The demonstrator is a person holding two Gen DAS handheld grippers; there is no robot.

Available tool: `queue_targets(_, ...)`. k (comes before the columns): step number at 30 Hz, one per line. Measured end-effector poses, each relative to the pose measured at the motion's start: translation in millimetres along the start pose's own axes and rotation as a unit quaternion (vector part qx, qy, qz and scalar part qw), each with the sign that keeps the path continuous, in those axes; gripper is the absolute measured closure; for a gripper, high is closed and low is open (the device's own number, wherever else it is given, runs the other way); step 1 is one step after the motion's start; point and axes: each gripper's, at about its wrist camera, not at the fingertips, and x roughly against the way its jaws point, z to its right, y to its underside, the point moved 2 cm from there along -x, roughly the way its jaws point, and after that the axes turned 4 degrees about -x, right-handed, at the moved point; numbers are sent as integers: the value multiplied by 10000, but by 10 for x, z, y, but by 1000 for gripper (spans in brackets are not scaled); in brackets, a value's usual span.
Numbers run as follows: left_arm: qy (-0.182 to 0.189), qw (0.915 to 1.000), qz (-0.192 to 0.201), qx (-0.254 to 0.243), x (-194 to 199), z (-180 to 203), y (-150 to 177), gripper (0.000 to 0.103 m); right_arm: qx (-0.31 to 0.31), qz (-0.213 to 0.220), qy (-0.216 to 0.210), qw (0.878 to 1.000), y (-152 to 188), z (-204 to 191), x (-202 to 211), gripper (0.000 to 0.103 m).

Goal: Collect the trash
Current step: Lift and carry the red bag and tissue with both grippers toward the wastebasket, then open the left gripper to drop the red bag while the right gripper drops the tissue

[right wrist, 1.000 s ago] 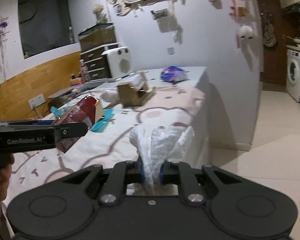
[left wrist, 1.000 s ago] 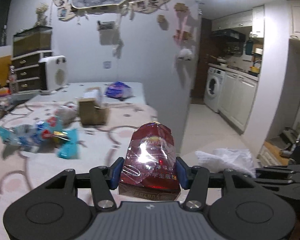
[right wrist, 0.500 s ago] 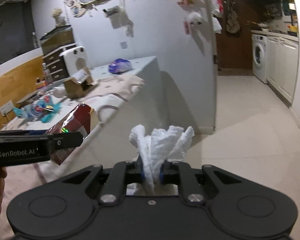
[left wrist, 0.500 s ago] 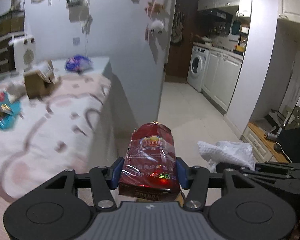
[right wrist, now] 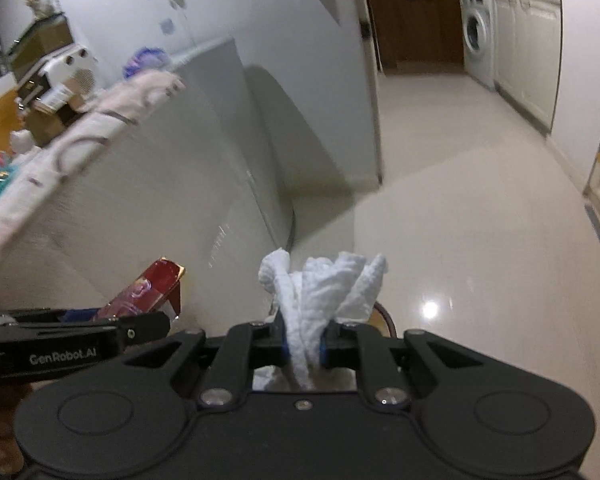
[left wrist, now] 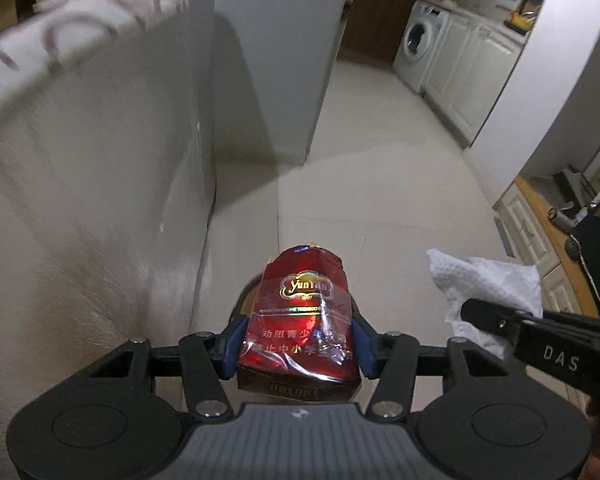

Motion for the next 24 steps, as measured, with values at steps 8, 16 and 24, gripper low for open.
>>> queue_targets(8, 295, 9934, -953, 572, -1210, -35, -109, 49, -444, -615, 79, 9971, -48, 379, -957, 88)
queue_targets(16, 171, 9883, -1429, 498, -2149, -161, -138, 48, -1028, -1170, 197, 9876, 30, 713, -1771, 86)
queue_targets(24, 249, 9840, -1616, 705, -2530, -412, -25, 33, -1509, -1444, 185, 9778, 113, 831, -2353, 84)
